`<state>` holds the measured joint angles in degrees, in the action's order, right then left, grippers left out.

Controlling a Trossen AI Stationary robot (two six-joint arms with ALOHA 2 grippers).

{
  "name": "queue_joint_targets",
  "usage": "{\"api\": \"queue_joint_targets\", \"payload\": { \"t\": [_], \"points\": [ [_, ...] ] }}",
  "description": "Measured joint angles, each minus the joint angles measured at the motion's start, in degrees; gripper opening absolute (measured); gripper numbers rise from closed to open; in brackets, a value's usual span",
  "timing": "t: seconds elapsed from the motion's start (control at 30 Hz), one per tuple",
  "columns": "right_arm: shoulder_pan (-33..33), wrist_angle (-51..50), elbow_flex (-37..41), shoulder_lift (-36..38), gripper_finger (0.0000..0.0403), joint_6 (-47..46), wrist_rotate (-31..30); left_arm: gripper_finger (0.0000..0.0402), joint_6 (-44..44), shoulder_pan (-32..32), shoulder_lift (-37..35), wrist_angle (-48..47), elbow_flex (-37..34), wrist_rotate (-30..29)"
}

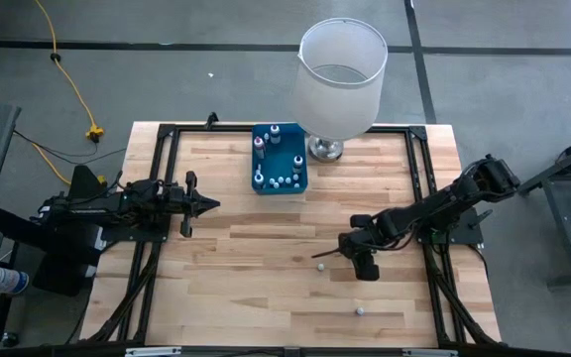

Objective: Pick & Place food coloring
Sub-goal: Put the right small blue food coloring bottle into the blue bin

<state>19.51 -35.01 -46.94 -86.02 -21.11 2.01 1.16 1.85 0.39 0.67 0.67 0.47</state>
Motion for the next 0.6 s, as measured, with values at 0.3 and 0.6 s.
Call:
{"api": "queue_joint_targets", "payload": {
  "t": [0.3,0.6],
  "points": [
    [0.00,-0.04,0.00,0.00,0.0128,-1.39,-0.03,0.0000,0.01,0.00,0.00,0.01,0.00,0.00],
    [0.02,-0.05,0.00,0.00,0.0093,-1.41,-0.03,0.0000,-0.01,0.00,0.00,0.02,0.00,0.00]
  ]
}}
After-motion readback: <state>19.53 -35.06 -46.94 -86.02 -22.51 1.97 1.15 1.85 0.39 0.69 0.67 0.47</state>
